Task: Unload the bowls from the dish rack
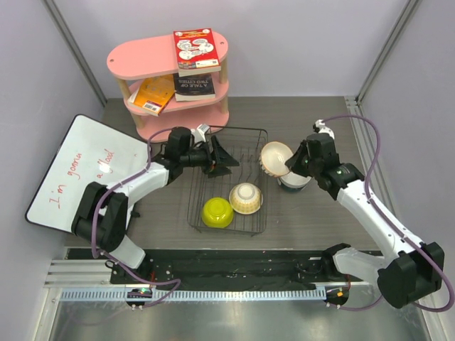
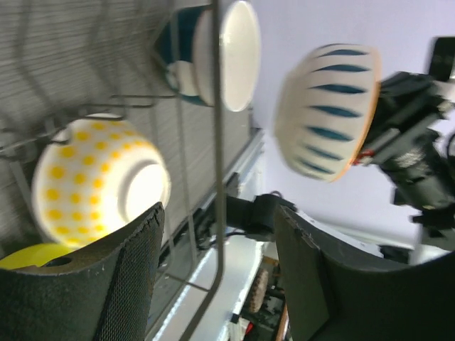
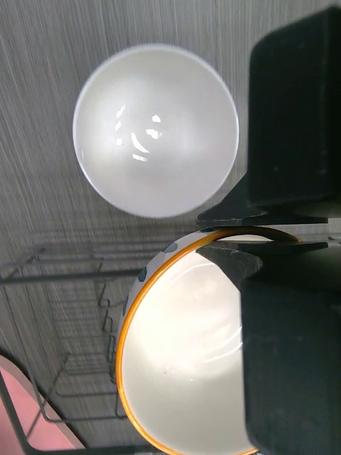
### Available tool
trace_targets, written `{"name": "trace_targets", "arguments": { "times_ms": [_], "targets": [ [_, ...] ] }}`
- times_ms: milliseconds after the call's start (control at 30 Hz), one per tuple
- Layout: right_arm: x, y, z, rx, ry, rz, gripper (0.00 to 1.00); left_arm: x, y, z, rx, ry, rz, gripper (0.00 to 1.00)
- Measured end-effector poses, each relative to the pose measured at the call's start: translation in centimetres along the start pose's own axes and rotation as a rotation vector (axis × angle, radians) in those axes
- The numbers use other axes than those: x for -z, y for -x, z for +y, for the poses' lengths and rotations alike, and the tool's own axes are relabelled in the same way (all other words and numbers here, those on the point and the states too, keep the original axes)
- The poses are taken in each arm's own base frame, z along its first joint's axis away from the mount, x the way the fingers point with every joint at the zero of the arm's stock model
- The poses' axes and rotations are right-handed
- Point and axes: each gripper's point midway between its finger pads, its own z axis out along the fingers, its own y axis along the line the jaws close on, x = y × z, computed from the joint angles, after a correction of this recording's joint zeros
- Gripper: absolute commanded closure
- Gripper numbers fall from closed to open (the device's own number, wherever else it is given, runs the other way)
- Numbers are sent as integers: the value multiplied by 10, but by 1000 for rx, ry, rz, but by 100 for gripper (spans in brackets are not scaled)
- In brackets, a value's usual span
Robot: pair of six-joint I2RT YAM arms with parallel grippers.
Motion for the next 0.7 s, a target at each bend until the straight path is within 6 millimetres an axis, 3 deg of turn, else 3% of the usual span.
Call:
{"name": "trace_targets", "arguments": {
  "times_ms": [133, 333, 700],
  "targets": [
    [6, 14, -25, 14, -89, -24, 99, 5, 3, 14, -11, 91, -14, 37],
    [8, 27, -63, 35, -223, -1, 99, 14, 2, 20, -47, 155, -25, 38],
    [-12, 9, -90, 71, -338, 98, 99, 17, 0, 32, -55, 201, -22, 39]
  ]
}}
